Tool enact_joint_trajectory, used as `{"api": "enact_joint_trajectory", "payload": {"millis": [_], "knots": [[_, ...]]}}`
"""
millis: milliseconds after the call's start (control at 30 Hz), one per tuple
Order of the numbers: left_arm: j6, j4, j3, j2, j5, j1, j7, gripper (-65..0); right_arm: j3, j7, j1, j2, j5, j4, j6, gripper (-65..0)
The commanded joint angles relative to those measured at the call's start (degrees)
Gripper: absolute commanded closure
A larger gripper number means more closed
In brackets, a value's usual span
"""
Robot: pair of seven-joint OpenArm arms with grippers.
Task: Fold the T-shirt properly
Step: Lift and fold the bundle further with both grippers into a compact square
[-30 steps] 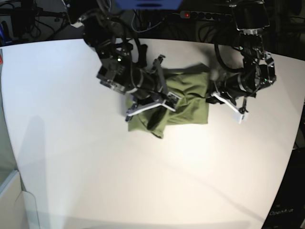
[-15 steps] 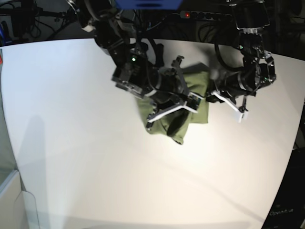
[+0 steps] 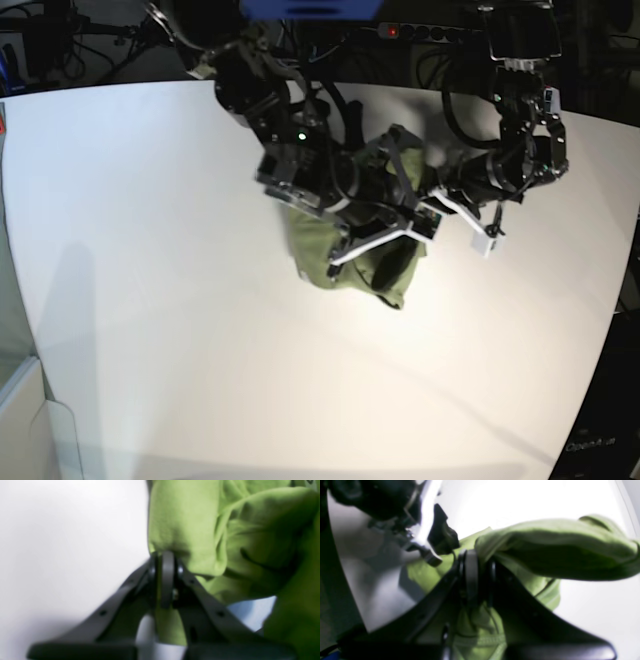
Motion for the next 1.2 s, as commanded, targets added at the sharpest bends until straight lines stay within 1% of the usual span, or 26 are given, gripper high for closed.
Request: {"api": "enact_joint_trajectory", "payload": {"millis": [0, 233, 433, 600, 733, 800, 933, 967, 1000, 1167], "knots": [[-0.23, 0.9, -0.11, -0.39, -0.37, -0.56, 0.14, -2.6, -0.07, 1.69, 0.86, -0.79, 0.51, 0.28, -0.27, -0.3], [-0.23, 0.9, -0.19, -0.39, -0.37, -0.56, 0.14, -2.6, -0.07, 4.68, 0.86, 1.41, 0.51, -1.91, -0.27, -0.3], [-0.23, 0.99, -0.19, -0.48, -0.37, -0.83, 0.23, -2.6, -0.07, 5.47, 1.92, 3.69, 0.51, -5.08, -0.27, -0.3], [-0.23, 1.34, -0.19, -1.18, -0.37, -0.92, 0.23, -2.6, -0.07, 6.79, 2.0, 3.87, 0.51, -6.05, -0.27, -0.4], [-0.23, 1.43, -0.28, -1.36, -0.37, -0.83, 0.23, -2.6, -0.07, 7.14, 2.97, 3.69, 0.51, -9.39, -0.27, -0.7], [-0.23, 1.43, -0.28, -2.06, -0.63, -0.83, 0.23, -2.6, -0.07, 7.23, 3.15, 3.69, 0.51, -10.88, -0.27, -0.9], [-0.23, 1.43, -0.28, -2.32, -0.72, -0.92, 0.23, -2.6, 0.02, 8.19, 3.06, 3.6, 0.51, -10.97, -0.27, -1.2], [-0.23, 1.43, -0.28, -2.32, -0.72, -0.92, 0.23, -2.6, 0.02, 8.19, 3.06, 3.16, 0.51, -10.97, -0.27, -2.8], [-0.23, 1.43, -0.28, -2.32, -0.72, -0.92, 0.23, -2.6, 0.11, 8.02, 3.06, 2.64, 0.51, -10.97, -0.27, -6.2], [-0.23, 1.43, -0.28, -2.41, -0.45, -0.83, 0.23, -2.6, 0.2, 8.1, 2.79, 2.11, 0.51, -10.88, -0.27, -25.8]]}}
